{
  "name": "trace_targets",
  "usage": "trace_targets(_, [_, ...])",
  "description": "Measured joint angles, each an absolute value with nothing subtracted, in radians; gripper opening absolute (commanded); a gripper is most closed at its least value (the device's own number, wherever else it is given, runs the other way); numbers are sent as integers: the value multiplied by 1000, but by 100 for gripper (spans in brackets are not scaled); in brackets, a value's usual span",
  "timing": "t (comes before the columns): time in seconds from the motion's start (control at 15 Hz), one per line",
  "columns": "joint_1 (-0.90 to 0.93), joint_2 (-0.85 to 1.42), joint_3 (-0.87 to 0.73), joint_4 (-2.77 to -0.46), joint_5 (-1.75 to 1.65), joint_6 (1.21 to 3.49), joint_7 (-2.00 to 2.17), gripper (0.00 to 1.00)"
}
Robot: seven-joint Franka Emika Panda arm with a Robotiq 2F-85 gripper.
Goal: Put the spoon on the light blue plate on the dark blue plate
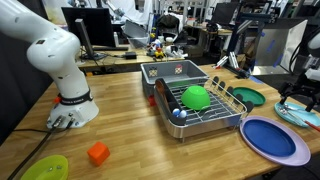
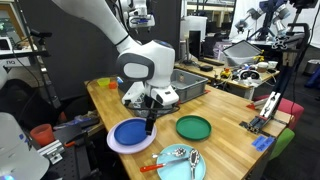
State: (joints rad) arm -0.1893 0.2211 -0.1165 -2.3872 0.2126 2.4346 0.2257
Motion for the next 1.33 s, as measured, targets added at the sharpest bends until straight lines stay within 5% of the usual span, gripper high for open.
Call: trace_targets(1.33, [-177, 411, -182, -2366, 224, 2661, 346, 100])
